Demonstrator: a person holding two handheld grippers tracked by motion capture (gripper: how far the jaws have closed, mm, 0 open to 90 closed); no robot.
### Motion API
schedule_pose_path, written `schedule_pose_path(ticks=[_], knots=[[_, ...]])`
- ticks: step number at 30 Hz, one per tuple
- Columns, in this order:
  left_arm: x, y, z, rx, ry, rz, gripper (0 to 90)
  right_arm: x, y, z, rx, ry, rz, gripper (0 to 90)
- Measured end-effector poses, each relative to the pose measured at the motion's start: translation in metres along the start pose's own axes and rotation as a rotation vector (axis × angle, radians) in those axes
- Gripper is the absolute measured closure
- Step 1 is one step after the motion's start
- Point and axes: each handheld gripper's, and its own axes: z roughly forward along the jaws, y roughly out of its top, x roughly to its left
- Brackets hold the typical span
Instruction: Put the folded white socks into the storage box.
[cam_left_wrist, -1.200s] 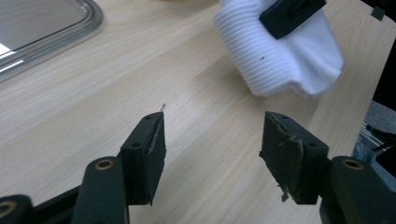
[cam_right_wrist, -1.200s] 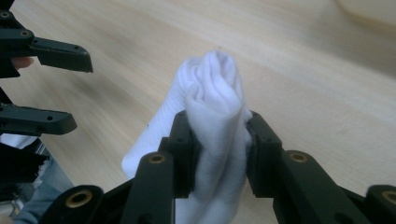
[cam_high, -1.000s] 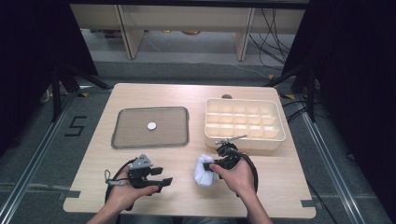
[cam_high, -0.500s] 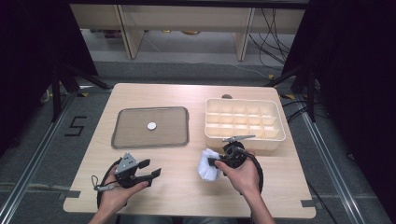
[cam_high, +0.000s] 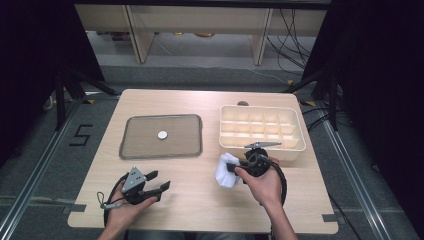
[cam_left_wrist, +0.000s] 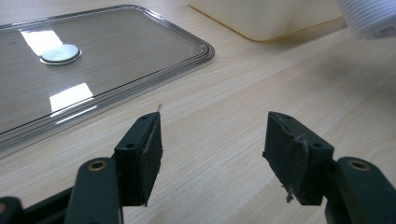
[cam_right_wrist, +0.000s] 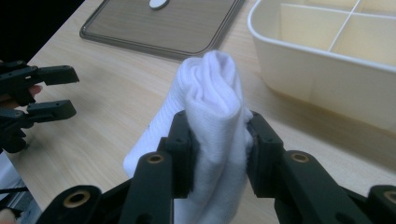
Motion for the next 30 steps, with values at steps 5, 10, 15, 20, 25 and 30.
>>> schedule_pose_path(ticks=[5, 10, 15, 20, 25, 30], knots=[[-0.003, -0.003, 0.002, 0.011, -0.013, 0.01, 36.0, -0.002, 0.006, -0.004, -0.008, -0.012, -0.012, 67.4], [-0.004, -0.003, 0.002, 0.016, -0.012, 0.012, 36.0, -0.002, 0.01, -0.006, -0.013, -0.036, -0.005, 67.4], [-0.003, -0.003, 0.003, 0.009, -0.02, 0.009, 36.2, -0.004, 0.018, -0.009, -0.054, -0.03, -0.015, 67.4], [-0.003, -0.003, 0.003, 0.009, -0.018, 0.003, 36.2, -0.007, 0.024, -0.01, -0.069, -0.037, -0.021, 67.4], [-0.003, -0.003, 0.004, 0.011, -0.018, 0.0, 36.3, -0.008, 0.031, -0.011, -0.084, -0.052, -0.03, 67.4], [-0.003, -0.003, 0.003, 0.011, -0.019, 0.001, 36.3, -0.008, 0.039, -0.014, -0.099, -0.059, -0.034, 67.4]])
